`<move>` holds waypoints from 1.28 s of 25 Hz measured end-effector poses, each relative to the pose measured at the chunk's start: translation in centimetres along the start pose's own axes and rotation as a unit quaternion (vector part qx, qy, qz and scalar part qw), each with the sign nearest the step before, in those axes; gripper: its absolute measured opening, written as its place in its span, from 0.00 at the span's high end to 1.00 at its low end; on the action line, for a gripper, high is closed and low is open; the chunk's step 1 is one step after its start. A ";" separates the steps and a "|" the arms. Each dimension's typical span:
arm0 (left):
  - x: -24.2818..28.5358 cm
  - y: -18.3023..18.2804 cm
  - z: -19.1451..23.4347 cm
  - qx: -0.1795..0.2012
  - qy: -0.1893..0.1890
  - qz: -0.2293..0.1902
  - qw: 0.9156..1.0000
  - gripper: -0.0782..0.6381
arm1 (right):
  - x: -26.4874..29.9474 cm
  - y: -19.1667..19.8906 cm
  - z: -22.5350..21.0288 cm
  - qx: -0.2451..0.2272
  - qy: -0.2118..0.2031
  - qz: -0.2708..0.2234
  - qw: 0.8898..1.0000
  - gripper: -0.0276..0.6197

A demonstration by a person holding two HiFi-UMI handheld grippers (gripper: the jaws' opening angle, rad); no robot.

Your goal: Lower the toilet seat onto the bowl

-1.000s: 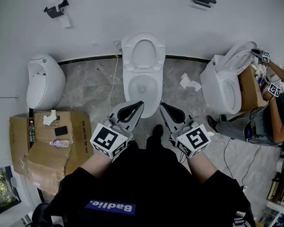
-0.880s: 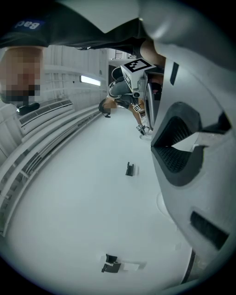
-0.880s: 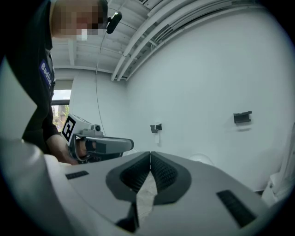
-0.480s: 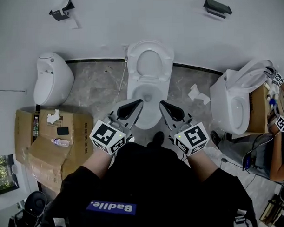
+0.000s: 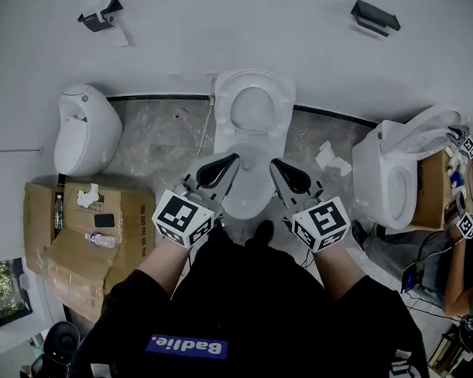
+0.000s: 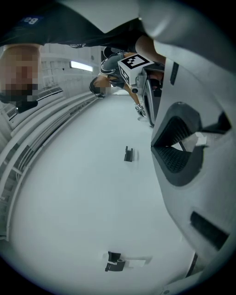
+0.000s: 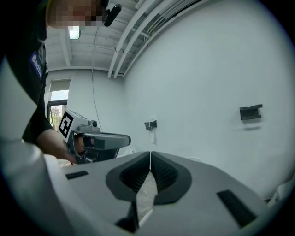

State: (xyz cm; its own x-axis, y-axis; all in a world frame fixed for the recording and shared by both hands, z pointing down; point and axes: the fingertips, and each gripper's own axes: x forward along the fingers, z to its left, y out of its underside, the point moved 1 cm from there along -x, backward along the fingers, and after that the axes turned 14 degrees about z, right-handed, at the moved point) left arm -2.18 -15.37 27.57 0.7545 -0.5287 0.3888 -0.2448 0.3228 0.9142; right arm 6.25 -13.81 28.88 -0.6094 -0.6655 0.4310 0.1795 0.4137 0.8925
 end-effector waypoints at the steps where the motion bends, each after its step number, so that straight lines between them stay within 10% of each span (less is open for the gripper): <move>1: 0.1 -0.1 0.7 0.002 0.000 0.002 1.000 0.87 | 0.4 -0.3 -0.1 0.000 0.004 0.000 1.000 0.91; 32: 13.0 4.0 15.8 0.013 -0.016 0.073 0.997 0.78 | 13.6 2.2 -13.5 -0.015 0.056 0.085 0.995 0.87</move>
State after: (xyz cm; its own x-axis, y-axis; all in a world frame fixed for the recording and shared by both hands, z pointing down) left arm -2.94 -33.34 38.06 0.6898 -0.5033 0.5204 -0.3666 0.3770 0.8506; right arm 8.78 -30.35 38.49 -0.4791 -0.6534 0.5862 0.2969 0.5078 0.8087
